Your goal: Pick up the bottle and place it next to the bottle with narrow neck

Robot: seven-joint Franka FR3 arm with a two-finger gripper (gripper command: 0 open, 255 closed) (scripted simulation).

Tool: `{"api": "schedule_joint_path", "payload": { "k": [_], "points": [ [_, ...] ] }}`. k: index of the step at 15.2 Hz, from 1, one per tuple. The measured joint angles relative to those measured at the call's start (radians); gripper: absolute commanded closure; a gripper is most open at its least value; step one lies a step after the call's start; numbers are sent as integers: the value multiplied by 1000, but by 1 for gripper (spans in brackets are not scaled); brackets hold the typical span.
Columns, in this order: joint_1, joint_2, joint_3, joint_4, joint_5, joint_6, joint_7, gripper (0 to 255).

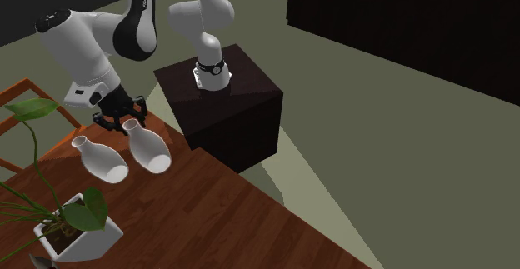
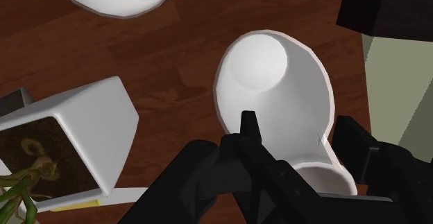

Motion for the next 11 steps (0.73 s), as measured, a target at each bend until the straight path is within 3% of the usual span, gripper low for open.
{"api": "schedule_joint_path", "payload": {
  "k": [11],
  "points": [
    [29, 142, -28, -47, 131, 161, -103, 255]
  ]
}}
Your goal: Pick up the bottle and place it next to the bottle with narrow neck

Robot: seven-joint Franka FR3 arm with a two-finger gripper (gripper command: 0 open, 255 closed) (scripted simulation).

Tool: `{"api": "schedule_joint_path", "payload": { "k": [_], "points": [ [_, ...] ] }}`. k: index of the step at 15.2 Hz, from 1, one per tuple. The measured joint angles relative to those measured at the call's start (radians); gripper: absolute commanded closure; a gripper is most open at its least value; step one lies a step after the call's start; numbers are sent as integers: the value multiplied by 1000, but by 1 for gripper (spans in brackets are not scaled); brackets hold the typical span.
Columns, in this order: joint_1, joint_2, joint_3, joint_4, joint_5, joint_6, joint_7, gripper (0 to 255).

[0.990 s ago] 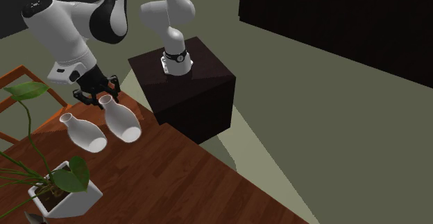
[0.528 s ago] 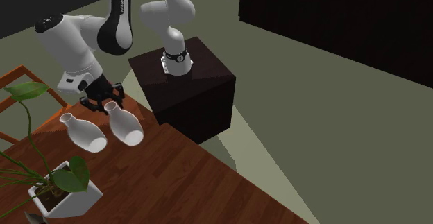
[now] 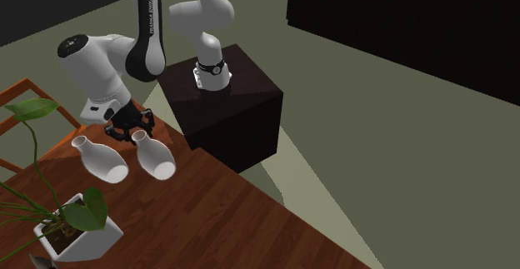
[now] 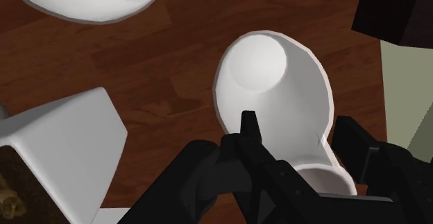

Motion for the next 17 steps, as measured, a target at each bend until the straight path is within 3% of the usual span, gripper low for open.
{"api": "schedule_joint_path", "payload": {
  "k": [3, 8, 9, 15, 17],
  "points": [
    [3, 36, -1, -3, 42, 30, -33, 255],
    [3, 41, -1, -6, 49, 36, -39, 255],
    [3, 41, -1, -6, 49, 36, -39, 0],
    [3, 41, -1, -5, 50, 37, -39, 0],
    [-2, -6, -5, 0, -3, -3, -4, 0]
  ]
}}
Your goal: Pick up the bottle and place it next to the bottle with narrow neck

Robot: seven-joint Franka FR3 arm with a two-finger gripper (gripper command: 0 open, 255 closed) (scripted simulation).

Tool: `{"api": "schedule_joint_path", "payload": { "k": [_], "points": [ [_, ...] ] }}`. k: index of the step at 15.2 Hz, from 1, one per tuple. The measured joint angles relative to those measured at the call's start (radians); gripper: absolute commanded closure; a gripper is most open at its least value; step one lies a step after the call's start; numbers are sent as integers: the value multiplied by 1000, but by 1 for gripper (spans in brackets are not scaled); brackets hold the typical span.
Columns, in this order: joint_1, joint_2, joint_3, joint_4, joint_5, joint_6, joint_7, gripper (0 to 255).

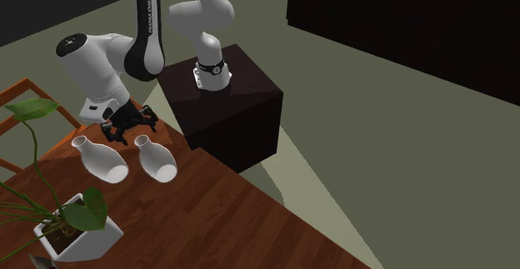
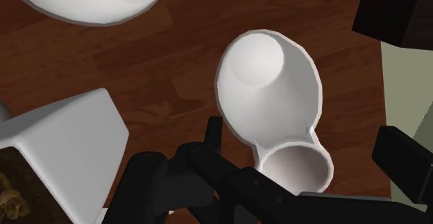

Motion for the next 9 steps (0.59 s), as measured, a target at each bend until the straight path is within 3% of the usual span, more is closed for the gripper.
{"api": "schedule_joint_path", "payload": {
  "k": [3, 9],
  "points": [
    [-12, -78, 8, 18, -80, -78, 61, 0],
    [-16, -95, 11, 21, -97, -95, 73, 0]
  ]
}}
